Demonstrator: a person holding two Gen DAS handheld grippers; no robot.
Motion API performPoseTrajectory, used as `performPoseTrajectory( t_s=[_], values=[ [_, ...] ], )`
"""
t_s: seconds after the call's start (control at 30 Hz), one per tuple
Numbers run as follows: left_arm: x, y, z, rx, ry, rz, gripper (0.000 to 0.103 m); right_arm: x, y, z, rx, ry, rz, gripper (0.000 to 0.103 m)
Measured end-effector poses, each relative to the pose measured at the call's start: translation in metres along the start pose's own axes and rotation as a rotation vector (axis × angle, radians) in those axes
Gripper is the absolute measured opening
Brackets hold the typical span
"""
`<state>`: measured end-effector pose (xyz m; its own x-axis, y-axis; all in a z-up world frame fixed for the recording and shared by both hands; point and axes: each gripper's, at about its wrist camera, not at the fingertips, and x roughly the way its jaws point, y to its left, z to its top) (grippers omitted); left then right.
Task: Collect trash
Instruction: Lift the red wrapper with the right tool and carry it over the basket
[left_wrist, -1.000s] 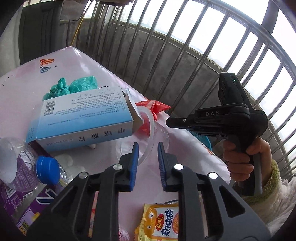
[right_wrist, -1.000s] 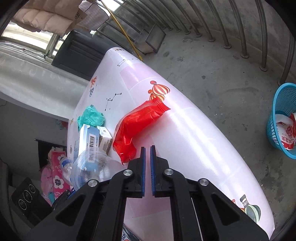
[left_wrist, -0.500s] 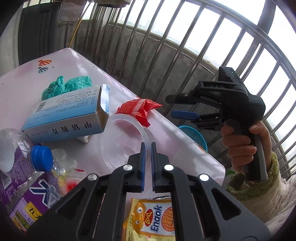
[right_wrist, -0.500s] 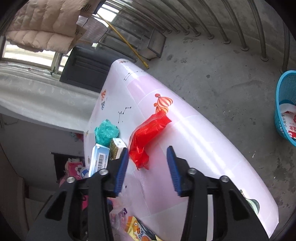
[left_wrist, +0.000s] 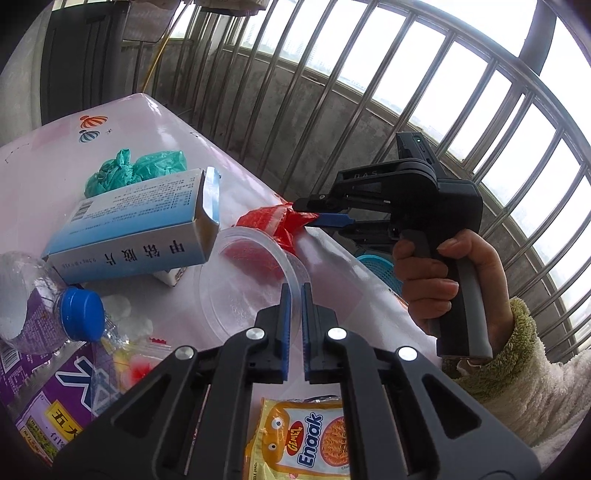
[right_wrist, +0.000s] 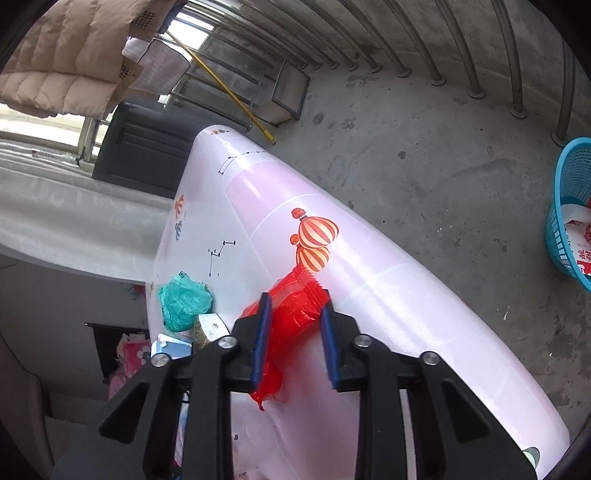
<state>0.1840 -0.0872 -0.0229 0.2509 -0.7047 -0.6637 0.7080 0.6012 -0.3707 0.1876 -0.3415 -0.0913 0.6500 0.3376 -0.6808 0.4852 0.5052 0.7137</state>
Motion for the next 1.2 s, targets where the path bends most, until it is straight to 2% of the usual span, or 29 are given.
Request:
performPoseTrajectory(
  t_s=[0.13,0.33,0.87,1.03,1.2],
  values=[
    [0.0,-0.001,0.001,0.001,-0.004,0.003,0.003,-0.008,0.0,-0.002,-0.019,-0.029,0.009,0.01],
    [-0.005,-0.01,0.005,0.026,-0.029,-0.007,0.003,-0.037,0.002,0.0,-0.054,-0.102,0.01,0.007],
    [-0.031,-0.06,0.012,0.113,-0.085,-0.05,0.003,-0.133,-0.011,-0.01,-0.107,-0.245,0.042,0.006],
    [-0.028,-0.082,0.017,0.136,-0.08,-0.08,0.003,-0.174,-0.026,-0.018,-0.119,-0.321,0.02,0.006],
    [-0.011,-0.112,0.028,0.163,-0.047,-0.137,0.003,-0.219,-0.056,-0.02,-0.095,-0.417,-0.04,0.006]
  ],
)
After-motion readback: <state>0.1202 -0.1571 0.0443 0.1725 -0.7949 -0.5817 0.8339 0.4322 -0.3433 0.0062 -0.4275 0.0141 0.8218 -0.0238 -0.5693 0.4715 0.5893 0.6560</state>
